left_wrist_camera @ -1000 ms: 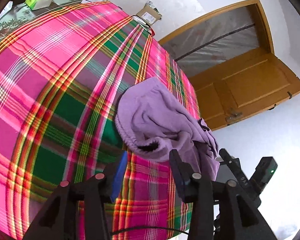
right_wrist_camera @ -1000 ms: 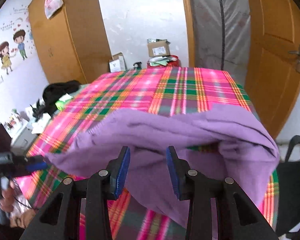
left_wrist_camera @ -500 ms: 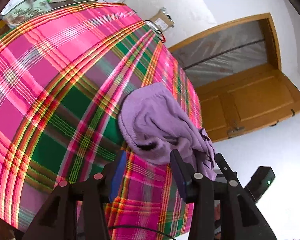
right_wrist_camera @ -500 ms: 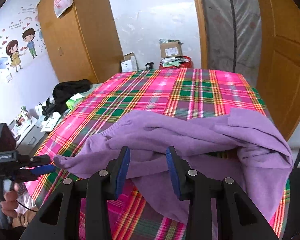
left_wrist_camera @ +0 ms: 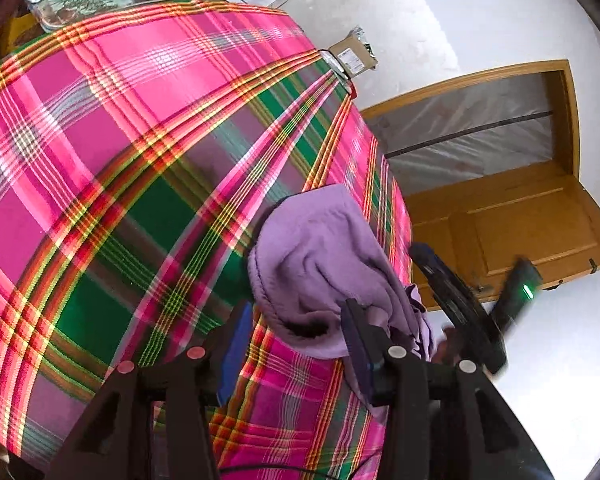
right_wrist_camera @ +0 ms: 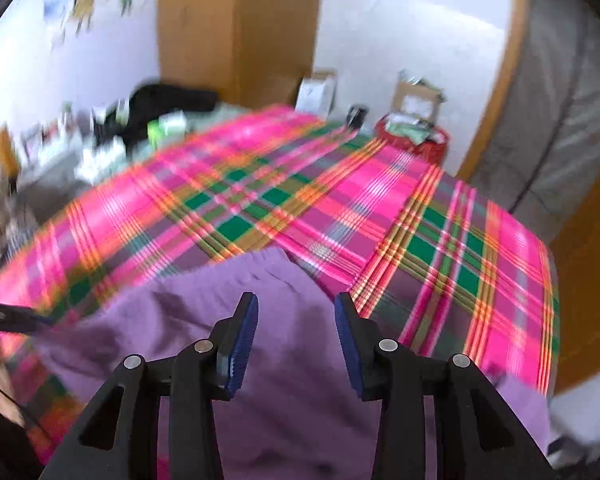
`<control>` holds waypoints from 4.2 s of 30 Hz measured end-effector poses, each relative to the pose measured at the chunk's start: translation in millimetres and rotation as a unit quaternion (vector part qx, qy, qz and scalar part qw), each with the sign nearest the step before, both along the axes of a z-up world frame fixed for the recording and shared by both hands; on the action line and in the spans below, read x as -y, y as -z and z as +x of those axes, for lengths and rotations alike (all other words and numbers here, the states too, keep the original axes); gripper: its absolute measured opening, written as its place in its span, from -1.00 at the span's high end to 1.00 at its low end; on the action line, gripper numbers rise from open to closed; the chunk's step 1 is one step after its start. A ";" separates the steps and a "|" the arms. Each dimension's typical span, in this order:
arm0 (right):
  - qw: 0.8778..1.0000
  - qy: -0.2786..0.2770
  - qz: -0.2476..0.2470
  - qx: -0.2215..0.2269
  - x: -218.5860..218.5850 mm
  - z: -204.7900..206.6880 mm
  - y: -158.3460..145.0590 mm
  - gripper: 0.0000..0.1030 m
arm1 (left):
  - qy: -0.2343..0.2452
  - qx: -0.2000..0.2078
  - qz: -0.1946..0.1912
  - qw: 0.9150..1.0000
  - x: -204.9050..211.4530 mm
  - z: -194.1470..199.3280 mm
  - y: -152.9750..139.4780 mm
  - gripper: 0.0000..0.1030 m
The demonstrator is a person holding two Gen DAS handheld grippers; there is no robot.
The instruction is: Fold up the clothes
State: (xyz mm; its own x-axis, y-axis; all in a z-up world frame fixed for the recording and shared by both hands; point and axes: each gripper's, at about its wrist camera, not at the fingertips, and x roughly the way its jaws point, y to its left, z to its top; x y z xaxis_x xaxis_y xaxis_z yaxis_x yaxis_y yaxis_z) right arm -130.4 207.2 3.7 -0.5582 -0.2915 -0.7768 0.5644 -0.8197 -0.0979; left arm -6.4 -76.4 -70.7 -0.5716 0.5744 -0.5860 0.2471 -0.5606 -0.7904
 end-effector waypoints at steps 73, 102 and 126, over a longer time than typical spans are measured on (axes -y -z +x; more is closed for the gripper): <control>0.976 0.215 0.029 0.011 -114.6 28.9 37.3 0.06 | 0.070 -0.077 -0.234 0.967 89.4 -10.3 -32.2 0.70; 0.945 0.318 -0.074 -0.037 -188.3 81.2 -24.1 0.93 | 0.163 -0.067 -0.269 0.947 -8.9 -27.1 3.8 0.70; 0.937 0.322 -0.136 0.011 -185.9 137.8 15.1 0.82 | 0.169 -0.076 -0.275 0.944 -23.0 -18.8 -2.4 0.70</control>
